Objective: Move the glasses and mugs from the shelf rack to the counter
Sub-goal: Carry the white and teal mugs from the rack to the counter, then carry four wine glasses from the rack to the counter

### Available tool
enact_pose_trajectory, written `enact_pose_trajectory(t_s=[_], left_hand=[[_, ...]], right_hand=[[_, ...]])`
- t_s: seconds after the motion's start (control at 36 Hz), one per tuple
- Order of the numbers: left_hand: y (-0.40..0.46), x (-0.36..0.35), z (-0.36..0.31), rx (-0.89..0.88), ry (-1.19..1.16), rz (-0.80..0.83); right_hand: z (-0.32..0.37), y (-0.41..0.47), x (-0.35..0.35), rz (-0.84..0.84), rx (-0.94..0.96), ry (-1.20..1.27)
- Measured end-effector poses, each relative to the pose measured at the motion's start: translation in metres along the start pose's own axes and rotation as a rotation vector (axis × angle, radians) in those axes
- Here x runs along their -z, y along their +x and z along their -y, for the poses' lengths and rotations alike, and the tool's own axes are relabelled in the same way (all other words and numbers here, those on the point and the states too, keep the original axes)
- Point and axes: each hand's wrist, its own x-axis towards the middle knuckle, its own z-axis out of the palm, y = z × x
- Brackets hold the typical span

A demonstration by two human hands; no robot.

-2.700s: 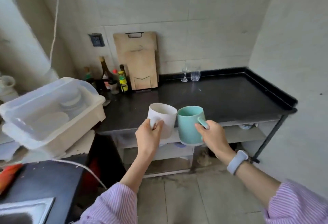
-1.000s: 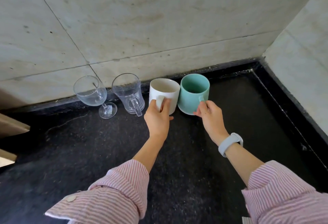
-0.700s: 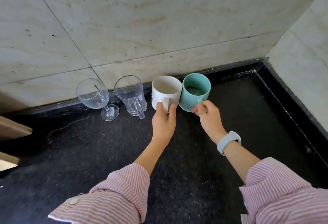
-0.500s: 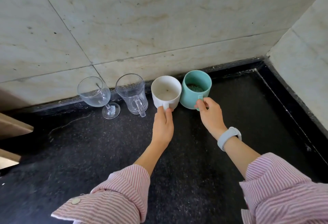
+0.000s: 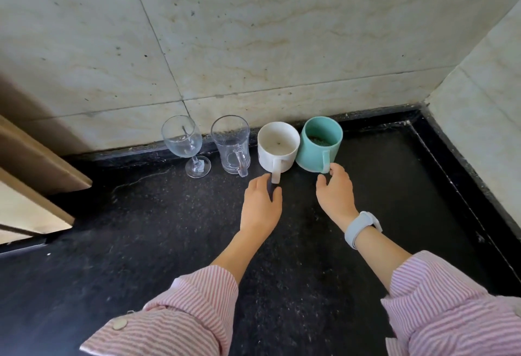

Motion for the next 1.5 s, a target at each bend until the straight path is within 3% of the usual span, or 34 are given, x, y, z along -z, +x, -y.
enact_pose_trajectory(t_s=[0.14,0.25,0.44,0.58,0.69,1.08,1.28,1.5], left_hand=[[-0.043,0.038,0.019,-0.068,0.265,-0.054],[-0.085,0.093,0.042,-0.052,0.447,-0.129],[-0.215,0.203,0.116,0.186,0.538,-0.324],[-0.363,0.270,0.163,0.377,0.565,-0.558],[-0.499,0.303,0.188,0.530,0.571,-0.747],[-0.956,0.281,0.233,1.078,0.555,-1.259],[-1.104,0.264,0.221,1.330,0.544,-1.449],[-1.242,0.275,0.236,1.473,0.503,-1.624]], right_hand=[[0.019,-0.053,-0.012,0.036,0.054,-0.059],[0.051,-0.101,-0.031,0.217,0.333,-0.135],[0.127,-0.214,-0.095,0.452,0.939,-0.342],[0.170,-0.339,-0.142,0.632,1.213,-0.516],[0.183,-0.467,-0.168,0.753,1.419,-0.500],[0.120,-0.902,-0.190,1.220,1.992,-0.354],[0.091,-1.058,-0.186,1.398,2.218,-0.227],[0.079,-1.222,-0.191,1.504,2.376,-0.179]])
